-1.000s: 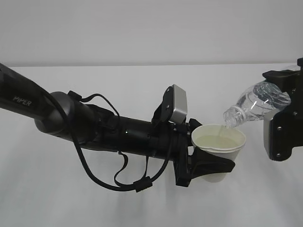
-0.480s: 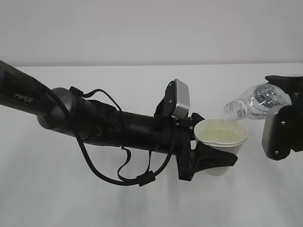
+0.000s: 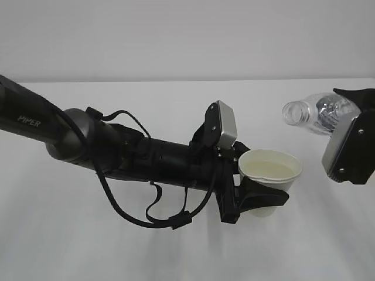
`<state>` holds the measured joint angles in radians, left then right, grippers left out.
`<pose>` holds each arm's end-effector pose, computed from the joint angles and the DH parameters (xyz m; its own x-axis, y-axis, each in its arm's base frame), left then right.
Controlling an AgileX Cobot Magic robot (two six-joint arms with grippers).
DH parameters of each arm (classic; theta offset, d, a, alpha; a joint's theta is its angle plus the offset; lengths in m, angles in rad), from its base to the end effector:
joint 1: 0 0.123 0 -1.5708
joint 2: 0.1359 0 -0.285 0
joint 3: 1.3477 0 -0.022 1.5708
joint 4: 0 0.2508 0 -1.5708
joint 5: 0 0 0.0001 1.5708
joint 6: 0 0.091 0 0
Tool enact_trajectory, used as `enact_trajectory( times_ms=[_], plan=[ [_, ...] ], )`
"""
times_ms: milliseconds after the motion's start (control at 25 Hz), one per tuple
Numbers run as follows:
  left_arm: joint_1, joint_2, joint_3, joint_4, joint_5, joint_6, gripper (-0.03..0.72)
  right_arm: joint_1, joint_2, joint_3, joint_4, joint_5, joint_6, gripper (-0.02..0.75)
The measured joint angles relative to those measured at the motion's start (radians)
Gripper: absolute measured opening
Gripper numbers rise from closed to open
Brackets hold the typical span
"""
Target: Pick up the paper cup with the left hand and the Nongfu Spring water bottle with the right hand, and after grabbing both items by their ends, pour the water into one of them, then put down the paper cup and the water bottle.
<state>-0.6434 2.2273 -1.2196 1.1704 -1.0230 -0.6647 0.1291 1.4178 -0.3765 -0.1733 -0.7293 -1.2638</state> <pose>0.2972 -0.3122 0.1173 -0.0558 0.2131 -0.9754 0.9984 0.0046 -0.0561 0.2427 0.0420 0.1952 0.1948 -0.9607 -0.1976 -0.2668 0.1419 -0.9532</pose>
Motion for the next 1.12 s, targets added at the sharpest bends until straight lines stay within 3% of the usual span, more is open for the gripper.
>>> enact_trajectory(
  times_ms=[560,1120],
  plan=[
    [0.021,0.0,0.0,-0.006,0.004,0.01,0.434,0.0,0.071,0.0,0.0,-0.078,0.314,0.393],
    [0.096,0.0,0.0,-0.006,0.006,0.012,0.434,0.0,0.151,0.054,0.006,-0.382,0.74,0.382]
  ],
)
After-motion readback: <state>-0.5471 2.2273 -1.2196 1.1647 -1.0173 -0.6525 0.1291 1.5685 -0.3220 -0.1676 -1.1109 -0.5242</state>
